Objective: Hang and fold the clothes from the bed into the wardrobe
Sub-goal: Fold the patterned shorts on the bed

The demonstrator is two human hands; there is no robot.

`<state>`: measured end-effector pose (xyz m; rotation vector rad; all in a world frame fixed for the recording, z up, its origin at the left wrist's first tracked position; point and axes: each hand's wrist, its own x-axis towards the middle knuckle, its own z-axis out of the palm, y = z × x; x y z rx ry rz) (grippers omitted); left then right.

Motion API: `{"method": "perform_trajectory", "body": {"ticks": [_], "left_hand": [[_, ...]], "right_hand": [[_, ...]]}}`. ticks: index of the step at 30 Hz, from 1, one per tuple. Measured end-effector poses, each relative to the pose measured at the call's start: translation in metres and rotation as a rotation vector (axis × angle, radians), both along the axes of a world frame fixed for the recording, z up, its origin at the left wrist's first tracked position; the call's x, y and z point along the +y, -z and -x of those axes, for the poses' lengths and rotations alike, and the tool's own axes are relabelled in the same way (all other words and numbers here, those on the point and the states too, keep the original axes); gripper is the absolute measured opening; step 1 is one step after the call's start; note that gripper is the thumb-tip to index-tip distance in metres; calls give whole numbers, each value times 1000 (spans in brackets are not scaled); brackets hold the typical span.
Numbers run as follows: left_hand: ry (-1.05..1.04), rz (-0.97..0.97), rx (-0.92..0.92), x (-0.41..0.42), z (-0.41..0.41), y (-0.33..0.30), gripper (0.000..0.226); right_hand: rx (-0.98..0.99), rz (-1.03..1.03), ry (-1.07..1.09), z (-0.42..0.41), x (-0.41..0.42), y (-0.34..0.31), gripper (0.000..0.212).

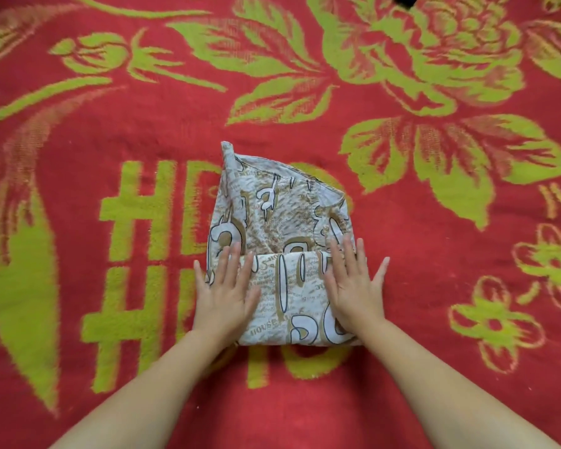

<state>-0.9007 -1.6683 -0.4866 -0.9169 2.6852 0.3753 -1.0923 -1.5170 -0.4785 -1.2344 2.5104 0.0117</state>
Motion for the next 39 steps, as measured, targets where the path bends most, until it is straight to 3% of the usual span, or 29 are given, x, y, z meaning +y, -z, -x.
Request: {"method": "perform_trajectory", "body": {"ticks": [3, 5, 7, 10, 13, 17, 20, 24, 27, 28, 30, 32, 35, 39], "left_hand": [[291, 66, 102, 14, -22, -14, 92], [480, 30, 55, 29, -43, -15, 106], [479, 12, 3, 34, -53, -15, 104], [282, 75, 41, 21, -35, -19, 82], [263, -27, -70, 8, -18, -36, 86], [261, -347, -373, -1, -14, -80, 66], [209, -700, -532, -36, 19, -116, 19], [133, -503, -662, -102, 74, -109, 14], [18, -142, -639, -112, 82, -87, 31], [17, 46, -559, -104, 79, -77, 45], [28, 255, -196, -68, 68, -63, 58], [68, 188, 113, -27, 56, -50, 54], [6, 6, 33, -5, 35, -23, 60], [-247, -57, -9, -49, 3, 15, 56]], "right_hand": [[-12, 56, -429, -28, 21, -22, 77], [-46, -62, -614, -46, 32, -25, 89], [-48, -205, -556, -49, 29, -28, 95], [-59, -220, -352, -47, 0, -31, 94], [-250, -291, -311, -48, -9, -39, 84], [-713, -409, -441, -20, -15, -83, 68], [-907, -545, -448, 18, -46, -109, 37], [-701, -391, -315, 57, -95, -100, 16], [-407, -324, -197, 48, -106, -67, 38], [-276, -274, -164, 36, -103, -55, 46], [-79, -58, -123, 0, -91, -40, 54], [-33, 52, -152, -34, -79, -30, 55], [-38, -57, -170, -42, -60, -5, 55], [-55, -67, 4, 3, -29, 18, 51]]}}
